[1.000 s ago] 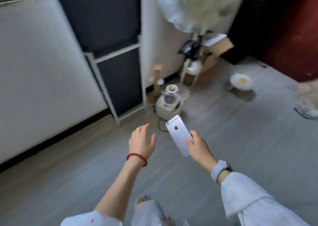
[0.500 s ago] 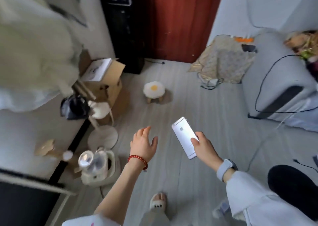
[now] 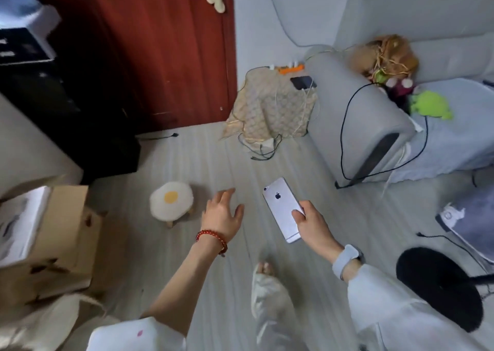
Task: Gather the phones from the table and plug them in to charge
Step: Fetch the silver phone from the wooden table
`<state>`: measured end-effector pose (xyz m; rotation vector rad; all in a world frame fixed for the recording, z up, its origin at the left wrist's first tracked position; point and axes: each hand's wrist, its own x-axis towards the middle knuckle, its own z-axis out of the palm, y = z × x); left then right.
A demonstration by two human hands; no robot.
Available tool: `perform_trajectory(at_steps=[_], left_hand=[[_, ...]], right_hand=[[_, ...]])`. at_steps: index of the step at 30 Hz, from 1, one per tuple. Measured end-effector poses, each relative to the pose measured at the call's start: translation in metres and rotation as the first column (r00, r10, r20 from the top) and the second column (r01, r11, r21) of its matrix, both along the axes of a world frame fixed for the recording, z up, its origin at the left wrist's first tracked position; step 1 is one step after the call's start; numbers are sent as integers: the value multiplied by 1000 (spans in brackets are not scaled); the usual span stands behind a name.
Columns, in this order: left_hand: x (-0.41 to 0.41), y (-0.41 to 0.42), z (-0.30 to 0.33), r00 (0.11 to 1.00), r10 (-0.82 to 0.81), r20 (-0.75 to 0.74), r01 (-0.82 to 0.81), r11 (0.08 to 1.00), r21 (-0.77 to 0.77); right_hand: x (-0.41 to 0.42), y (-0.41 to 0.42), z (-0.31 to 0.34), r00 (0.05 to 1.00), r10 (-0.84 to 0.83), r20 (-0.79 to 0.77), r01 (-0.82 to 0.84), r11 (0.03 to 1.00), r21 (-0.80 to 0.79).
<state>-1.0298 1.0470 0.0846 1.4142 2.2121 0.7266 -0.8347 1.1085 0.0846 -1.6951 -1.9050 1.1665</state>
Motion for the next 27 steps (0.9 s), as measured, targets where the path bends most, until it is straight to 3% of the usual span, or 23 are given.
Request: perform_trajectory(at_steps=[7,13,27], left_hand=[[-60,229,14,999,-53,2,53,998,-20],[-102,373,23,998,-65,15,65,998,-14],[-201,751,-28,990,-108,86,118,987,-113]], right_hand=[[-54,217,8,996,-83,-37,82,996,-18],[-90,365,19,990,-135,-38,134,991,-9],[-184,741,-19,981,-190,41,193,976,-100]])
